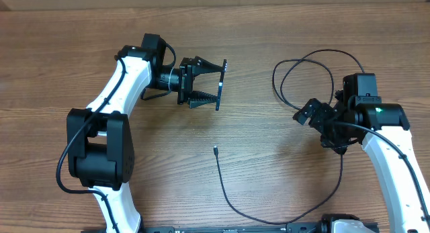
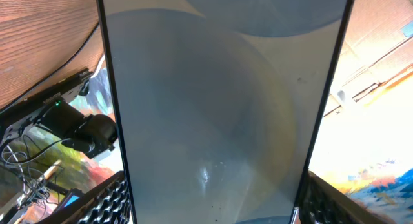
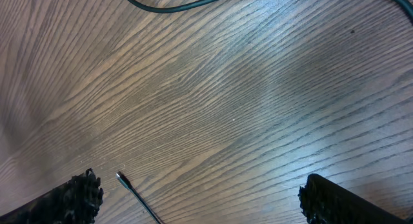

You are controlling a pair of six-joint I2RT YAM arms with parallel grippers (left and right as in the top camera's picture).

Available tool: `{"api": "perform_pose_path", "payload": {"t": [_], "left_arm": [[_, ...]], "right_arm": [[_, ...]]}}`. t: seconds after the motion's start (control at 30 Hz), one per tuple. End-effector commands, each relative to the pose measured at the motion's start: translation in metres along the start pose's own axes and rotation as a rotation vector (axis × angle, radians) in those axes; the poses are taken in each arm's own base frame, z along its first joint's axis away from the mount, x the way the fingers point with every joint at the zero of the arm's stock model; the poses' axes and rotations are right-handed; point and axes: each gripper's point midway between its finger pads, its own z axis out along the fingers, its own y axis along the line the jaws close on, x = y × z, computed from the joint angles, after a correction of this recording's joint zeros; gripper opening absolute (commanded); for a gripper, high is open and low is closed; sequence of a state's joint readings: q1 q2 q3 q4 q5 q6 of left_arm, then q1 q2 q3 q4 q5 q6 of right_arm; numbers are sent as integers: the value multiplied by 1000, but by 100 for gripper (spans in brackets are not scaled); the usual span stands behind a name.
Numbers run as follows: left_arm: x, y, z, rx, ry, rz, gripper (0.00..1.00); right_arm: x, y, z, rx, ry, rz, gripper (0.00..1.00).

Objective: Plug charger to phone and switch on socket

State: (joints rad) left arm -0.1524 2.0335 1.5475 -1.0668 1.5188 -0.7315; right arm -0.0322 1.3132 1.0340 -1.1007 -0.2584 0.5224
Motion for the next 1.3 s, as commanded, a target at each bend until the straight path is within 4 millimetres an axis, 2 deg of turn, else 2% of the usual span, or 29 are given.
{"api": "perform_pose_path", "payload": {"t": [0.0,0.53,1.27], "left_arm": [[8,-15,-2,48,39,14,70],[8,-15,-2,48,39,13,70],[8,-15,-2,48,38,8,70]], "right_arm": [[-4,5,-5,-16,-15,-12,100],[-2,4,-5,-12,-10,-89,100],[-3,4,-5,-13,-12,-90,100]]}}
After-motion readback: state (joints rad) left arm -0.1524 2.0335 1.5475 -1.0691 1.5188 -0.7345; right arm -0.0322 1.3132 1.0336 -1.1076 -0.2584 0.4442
